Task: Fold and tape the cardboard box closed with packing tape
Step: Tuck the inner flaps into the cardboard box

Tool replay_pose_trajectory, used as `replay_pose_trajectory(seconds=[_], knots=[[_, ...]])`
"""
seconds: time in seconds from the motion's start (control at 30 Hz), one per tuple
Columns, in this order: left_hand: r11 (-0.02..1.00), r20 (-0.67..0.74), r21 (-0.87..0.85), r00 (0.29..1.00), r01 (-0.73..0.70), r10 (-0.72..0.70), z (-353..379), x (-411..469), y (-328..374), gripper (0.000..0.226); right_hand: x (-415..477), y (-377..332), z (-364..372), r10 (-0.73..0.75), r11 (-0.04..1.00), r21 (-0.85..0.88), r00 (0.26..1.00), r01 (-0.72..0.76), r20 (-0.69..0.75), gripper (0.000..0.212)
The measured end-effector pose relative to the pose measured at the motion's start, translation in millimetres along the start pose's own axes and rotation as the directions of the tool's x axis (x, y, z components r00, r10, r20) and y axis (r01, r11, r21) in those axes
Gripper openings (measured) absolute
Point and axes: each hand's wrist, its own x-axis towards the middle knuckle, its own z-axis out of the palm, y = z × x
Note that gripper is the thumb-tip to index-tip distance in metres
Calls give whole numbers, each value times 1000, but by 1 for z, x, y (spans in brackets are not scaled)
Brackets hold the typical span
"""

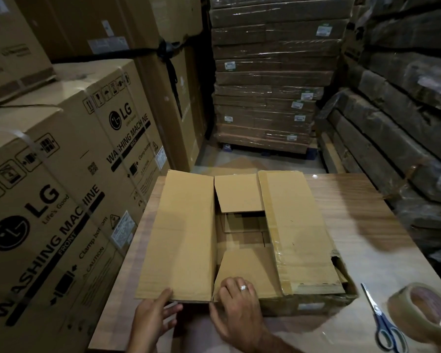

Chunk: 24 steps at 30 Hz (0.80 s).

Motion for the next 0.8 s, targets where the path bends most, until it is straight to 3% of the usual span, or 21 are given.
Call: replay_pose_trajectory(seconds=[0.3, 0.8], knots=[[1000, 5, 23, 1000, 7, -7, 0, 3, 0, 9, 0, 0, -1, 3, 1000, -7, 1000, -3, 17, 31], [996, -13, 79, 999, -39, 41, 0, 3, 0, 11, 2, 1, -11, -21, 1000, 3, 994, 21, 110, 22]])
